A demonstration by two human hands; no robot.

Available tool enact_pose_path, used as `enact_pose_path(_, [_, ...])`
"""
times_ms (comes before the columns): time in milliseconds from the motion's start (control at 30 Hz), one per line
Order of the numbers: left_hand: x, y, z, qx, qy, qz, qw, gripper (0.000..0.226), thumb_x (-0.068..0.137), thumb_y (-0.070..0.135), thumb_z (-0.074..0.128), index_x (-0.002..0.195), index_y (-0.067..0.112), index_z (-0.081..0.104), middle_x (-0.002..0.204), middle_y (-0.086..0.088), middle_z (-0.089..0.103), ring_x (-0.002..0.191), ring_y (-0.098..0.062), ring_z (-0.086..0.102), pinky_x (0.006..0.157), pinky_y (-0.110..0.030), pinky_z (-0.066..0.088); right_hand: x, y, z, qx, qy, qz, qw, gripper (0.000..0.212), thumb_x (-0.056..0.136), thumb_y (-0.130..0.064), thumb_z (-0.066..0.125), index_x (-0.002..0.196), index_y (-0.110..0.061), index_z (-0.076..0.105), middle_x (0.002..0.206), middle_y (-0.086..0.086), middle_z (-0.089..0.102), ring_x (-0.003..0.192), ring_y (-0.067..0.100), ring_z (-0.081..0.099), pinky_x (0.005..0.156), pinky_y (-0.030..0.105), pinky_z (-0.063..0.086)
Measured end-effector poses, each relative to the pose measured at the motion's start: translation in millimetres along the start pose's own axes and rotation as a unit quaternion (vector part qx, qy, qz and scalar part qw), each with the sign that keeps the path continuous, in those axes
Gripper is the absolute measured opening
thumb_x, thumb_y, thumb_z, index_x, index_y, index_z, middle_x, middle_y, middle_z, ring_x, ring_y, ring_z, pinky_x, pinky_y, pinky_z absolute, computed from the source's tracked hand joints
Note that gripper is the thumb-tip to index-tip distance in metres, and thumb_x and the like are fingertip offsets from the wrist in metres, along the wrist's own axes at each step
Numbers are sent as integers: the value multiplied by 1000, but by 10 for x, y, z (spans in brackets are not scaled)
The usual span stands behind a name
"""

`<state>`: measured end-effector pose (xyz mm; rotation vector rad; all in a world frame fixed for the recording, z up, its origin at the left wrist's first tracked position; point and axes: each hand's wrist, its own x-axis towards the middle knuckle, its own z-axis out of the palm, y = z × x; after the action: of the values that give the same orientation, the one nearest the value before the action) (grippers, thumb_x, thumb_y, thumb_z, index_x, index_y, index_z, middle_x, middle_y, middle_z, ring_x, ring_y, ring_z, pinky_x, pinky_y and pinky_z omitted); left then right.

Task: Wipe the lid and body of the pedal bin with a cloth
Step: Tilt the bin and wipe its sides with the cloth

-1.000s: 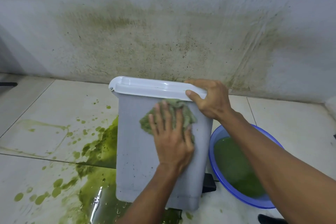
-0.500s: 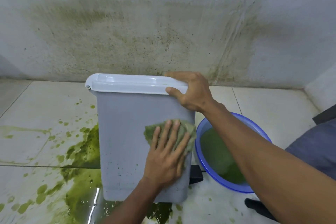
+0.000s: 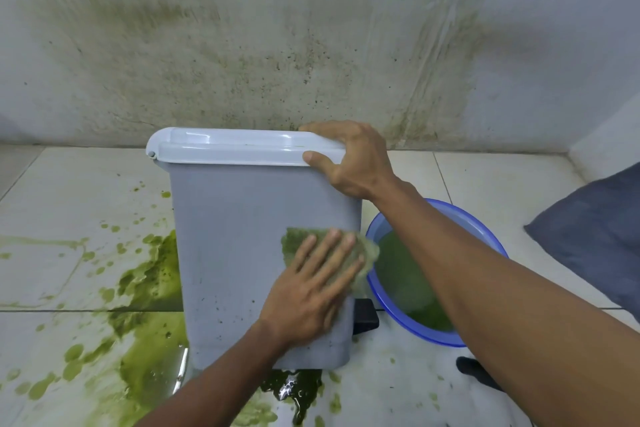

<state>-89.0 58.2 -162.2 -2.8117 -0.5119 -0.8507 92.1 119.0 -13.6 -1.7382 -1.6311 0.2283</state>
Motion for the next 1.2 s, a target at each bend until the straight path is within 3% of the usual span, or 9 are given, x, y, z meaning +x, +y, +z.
enact_pose_path(167, [-995, 430, 226, 95, -161, 242, 952, 58, 97, 29, 50, 153, 13, 44, 165, -13, 32, 155, -33, 24, 128, -52, -2, -15, 7, 11, -6, 4, -5, 1000, 43, 79, -52, 63, 119, -37, 71, 122, -16, 69, 115, 12, 62, 100, 37, 47])
enact_pose_path(300, [-1070, 366, 218, 114, -171, 298, 932, 52, 107, 24, 31, 157, 11, 38, 166, -12, 29, 156, -28, 22, 129, -47, -5, -21, 4, 9, -4, 10, -10, 1000, 43, 79, -51, 62, 119, -37, 71, 120, -16, 70, 113, 12, 63, 98, 36, 48])
enact_pose_path(400, [-812, 204, 77, 31, -133, 202, 970, 55, 104, 15, 20, 155, 7, 40, 163, -15, 34, 155, -29, 25, 129, -44, 7, -17, 4, 14, -3, 11, -12, 1000, 44, 78, -51, 63, 119, -37, 71, 120, -16, 70, 114, 11, 63, 98, 36, 48])
enact_pose_path(500, [-372, -144, -116, -42, -53, 58, 996, 57, 96, 8, 36, 154, 5, 39, 162, -21, 33, 154, -36, 26, 127, -47, 17, -16, 15, 25, -6, 15, -14, 1000, 44, 78, -52, 62, 119, -37, 71, 120, -16, 70, 113, 12, 63, 97, 36, 49])
enact_pose_path(667, [130, -393, -262, -6, 44, -126, 991, 54, 95, 10, 51, 149, 4, 48, 160, -25, 33, 153, -41, 24, 126, -53, 17, -1, 21, 35, -3, 18, -12, 1000, 45, 77, -53, 63, 118, -37, 72, 119, -14, 71, 111, 12, 64, 95, 36, 50])
enact_pose_path(733, [25, -203, -165, -1, 36, -111, 993, 52, 99, 21, 50, 150, 9, 48, 160, -22, 34, 153, -42, 25, 125, -56, 16, -5, 24, 35, -2, 18, -11, 1000, 44, 77, -53, 63, 118, -38, 71, 119, -15, 71, 111, 11, 64, 95, 36, 50])
enact_pose_path(900, [-655, 159, 12, 11, -116, 121, 986, 68, 88, 17, 52, 155, 12, 42, 165, -13, 31, 155, -33, 22, 129, -48, 7, -11, 34, 46, 3, 21, -14, 1000, 43, 77, -53, 60, 117, -40, 71, 118, -18, 70, 110, 10, 64, 95, 41, 50])
enact_pose_path(967, [-711, 123, -28, 14, -141, 151, 978, 68, 89, 17, 48, 157, 13, 38, 166, -12, 27, 157, -30, 19, 129, -44, 6, -17, 34, 52, 5, 24, -22, 999, 44, 77, -54, 59, 116, -40, 71, 115, -18, 71, 107, 11, 64, 93, 42, 51])
enact_pose_path(1200, [282, -753, -505, 3, 15, -73, 997, 60, 92, 5, 48, 151, 4, 44, 159, -25, 33, 152, -39, 26, 127, -49, 15, -40, -4, 22, 14, 38, -35, 999, 44, 74, -52, 63, 114, -37, 74, 114, -12, 73, 104, 13, 67, 89, 35, 53])
